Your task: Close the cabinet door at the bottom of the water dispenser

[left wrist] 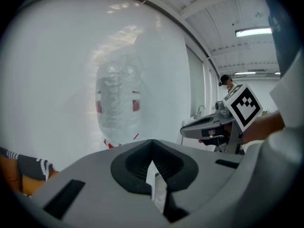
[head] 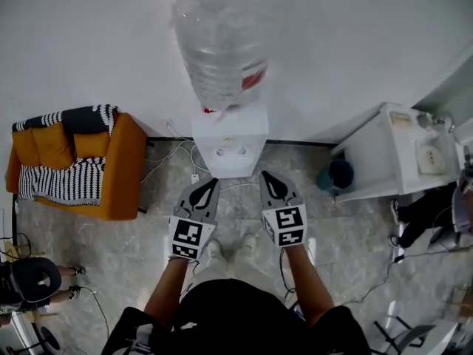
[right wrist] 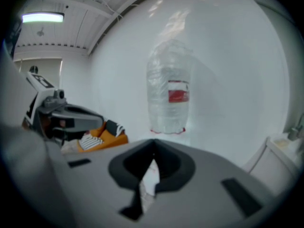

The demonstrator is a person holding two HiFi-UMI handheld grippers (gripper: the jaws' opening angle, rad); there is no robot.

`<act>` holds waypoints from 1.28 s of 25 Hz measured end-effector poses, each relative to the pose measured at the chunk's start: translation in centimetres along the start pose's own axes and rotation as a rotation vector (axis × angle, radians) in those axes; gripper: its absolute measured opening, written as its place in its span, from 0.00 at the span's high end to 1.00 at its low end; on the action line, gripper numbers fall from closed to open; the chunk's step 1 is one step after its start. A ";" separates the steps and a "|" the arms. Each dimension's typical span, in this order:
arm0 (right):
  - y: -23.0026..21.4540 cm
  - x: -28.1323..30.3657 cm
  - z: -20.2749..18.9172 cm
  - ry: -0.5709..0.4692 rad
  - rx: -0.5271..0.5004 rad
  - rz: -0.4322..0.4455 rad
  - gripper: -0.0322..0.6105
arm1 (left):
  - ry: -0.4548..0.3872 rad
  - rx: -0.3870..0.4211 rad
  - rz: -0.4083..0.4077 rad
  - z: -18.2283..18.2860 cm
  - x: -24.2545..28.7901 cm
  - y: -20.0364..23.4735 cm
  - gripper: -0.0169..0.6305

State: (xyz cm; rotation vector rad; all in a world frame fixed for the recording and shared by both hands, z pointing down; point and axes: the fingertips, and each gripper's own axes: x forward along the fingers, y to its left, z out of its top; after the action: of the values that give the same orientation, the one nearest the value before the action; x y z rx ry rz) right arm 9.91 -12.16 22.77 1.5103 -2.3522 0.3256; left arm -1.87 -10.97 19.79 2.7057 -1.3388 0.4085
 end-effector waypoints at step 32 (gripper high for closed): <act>1.0 -7.3 15.8 -0.360 -0.103 -0.024 0.90 | -0.305 0.179 0.085 15.0 -7.4 3.2 0.96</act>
State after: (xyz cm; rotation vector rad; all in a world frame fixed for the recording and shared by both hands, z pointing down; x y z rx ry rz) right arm 9.53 -11.34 5.32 1.6597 -2.5691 -0.0829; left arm -5.74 -10.32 3.22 2.9607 -1.5646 0.1284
